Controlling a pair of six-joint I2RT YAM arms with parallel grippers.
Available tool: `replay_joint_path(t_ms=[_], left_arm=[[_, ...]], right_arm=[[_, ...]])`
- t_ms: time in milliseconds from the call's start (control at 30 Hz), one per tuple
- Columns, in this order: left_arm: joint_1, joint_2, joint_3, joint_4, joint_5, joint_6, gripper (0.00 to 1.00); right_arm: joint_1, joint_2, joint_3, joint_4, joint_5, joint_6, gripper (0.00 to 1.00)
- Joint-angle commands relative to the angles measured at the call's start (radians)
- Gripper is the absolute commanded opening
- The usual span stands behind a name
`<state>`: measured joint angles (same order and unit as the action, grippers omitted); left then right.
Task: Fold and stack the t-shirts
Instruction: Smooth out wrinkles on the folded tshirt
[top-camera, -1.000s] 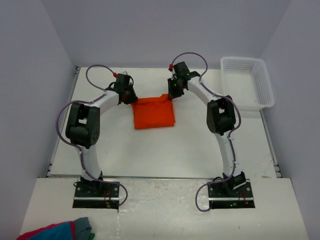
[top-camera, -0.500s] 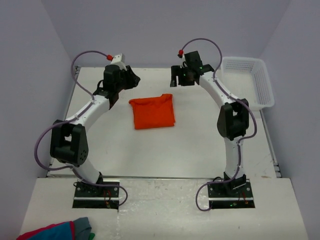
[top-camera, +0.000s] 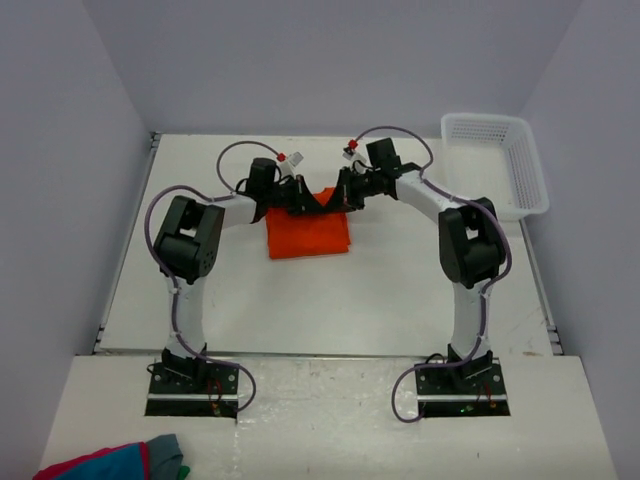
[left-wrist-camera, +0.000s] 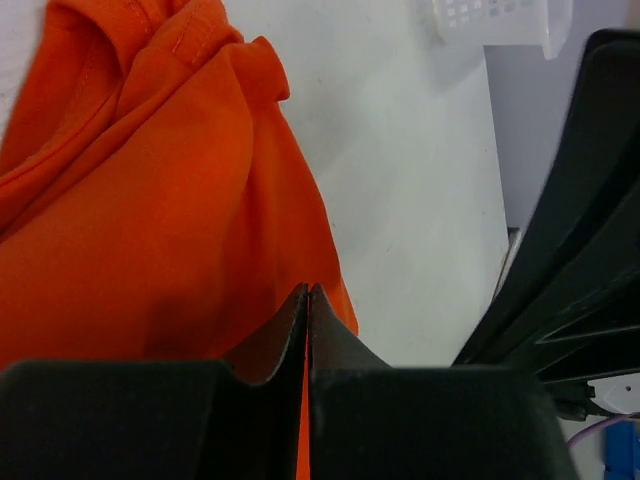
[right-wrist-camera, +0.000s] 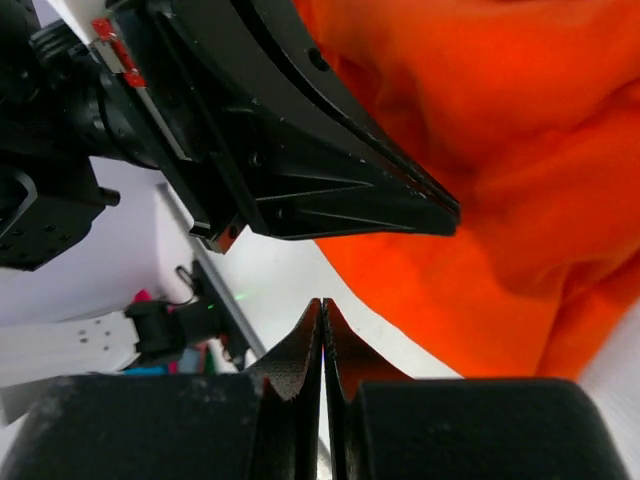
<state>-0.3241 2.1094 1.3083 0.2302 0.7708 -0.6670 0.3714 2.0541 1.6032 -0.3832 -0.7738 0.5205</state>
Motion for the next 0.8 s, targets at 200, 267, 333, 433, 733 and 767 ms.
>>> replay_joint_path(t_ms=[200, 267, 333, 433, 733, 767], left_arm=[[0.005, 0.104, 0.124, 0.118, 0.124, -0.029, 0.0], [0.007, 0.126, 0.146, 0.1, 0.119, -0.025, 0.0], [0.01, 0.15, 0.169, 0.101, 0.13, -0.025, 0.0], [0.014, 0.179, 0.198, 0.083, 0.125, -0.023, 0.0], [0.057, 0.273, 0.279, 0.07, 0.128, -0.046, 0.0], [0.065, 0.282, 0.292, 0.07, 0.131, -0.049, 0.0]], right_arm=[[0.008, 0.141, 0.052, 0.006, -0.142, 0.11, 0.0], [0.006, 0.172, 0.058, -0.022, -0.124, 0.127, 0.0], [0.009, 0.186, 0.061, -0.043, -0.099, 0.137, 0.0], [0.02, 0.199, 0.058, -0.088, -0.01, 0.159, 0.0], [0.047, 0.181, 0.003, -0.149, 0.123, 0.188, 0.0], [0.049, 0.173, -0.012, -0.143, 0.134, 0.193, 0.0]])
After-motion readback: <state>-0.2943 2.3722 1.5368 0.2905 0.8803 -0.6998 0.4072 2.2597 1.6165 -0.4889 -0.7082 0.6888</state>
